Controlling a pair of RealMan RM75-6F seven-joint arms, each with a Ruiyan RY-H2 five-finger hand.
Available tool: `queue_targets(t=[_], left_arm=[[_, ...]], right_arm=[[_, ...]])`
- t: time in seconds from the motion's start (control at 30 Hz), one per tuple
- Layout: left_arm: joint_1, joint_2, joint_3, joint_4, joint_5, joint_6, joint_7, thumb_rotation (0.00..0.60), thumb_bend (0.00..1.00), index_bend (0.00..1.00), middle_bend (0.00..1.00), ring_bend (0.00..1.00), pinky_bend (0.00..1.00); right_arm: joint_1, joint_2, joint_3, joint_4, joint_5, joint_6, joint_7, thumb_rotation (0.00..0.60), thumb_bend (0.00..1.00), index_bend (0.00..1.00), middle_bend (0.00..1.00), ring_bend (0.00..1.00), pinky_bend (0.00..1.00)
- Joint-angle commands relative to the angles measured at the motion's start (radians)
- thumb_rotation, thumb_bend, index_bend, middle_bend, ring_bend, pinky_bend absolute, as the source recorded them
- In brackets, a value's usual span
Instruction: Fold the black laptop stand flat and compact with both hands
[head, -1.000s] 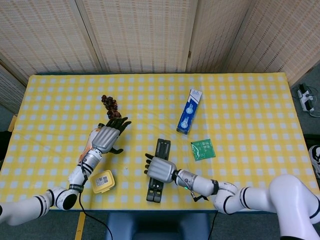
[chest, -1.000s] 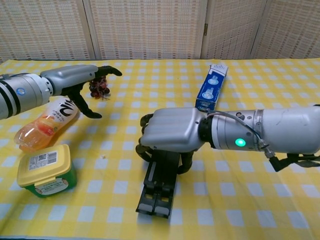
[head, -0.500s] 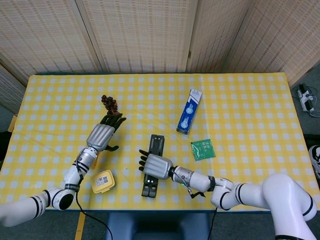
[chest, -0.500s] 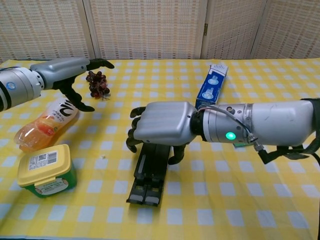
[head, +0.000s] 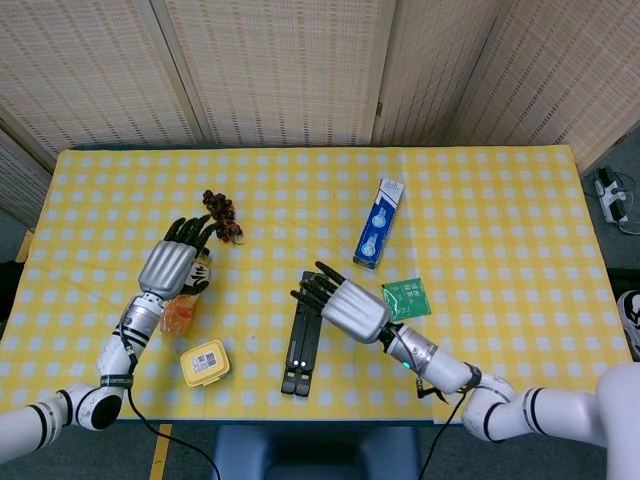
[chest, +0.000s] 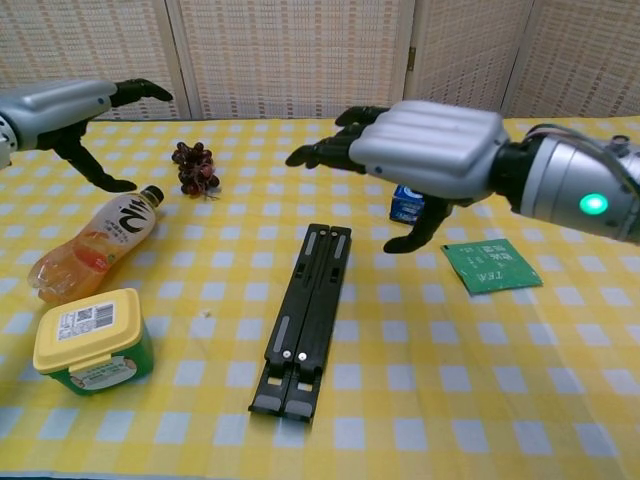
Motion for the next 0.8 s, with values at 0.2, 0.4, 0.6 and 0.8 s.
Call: queue_targets(t=[0.2,0.4,0.6,0.8], left_arm=[[0.157,0.105,0.062,-0.037,0.073,0.197,0.016,0.600,0.26,0.09,0.01,0.00,0.00],[0.269,0.147,0.103,-0.054,0.119,0.302,-0.085,0.600,0.26,0.10,0.01,0.00,0.00],[0.377,0.193,0.153,-0.070,0.164,0.390,-0.152,0.600,0.27,0.07,0.01,0.00,0.00],[0.472,0.213,0.210,-0.102,0.202,0.446,-0.170,0.600,0.27,0.07,0.01,0.00,0.00]], right_arm=[[-0.281,0.220,-0.038,-0.215,0.081,0.313,-0.006,0.600,0.24,0.10,0.19,0.18,0.05],[-0.429,0.292,-0.082,-0.225,0.117,0.426,0.092,0.600,0.23,0.03,0.11,0.11,0.05],[-0.545,0.332,-0.116,-0.193,0.135,0.492,0.206,0.600,0.24,0.00,0.03,0.07,0.04],[-0.632,0.332,-0.133,-0.141,0.110,0.548,0.307,0.600,0.24,0.00,0.03,0.06,0.02]])
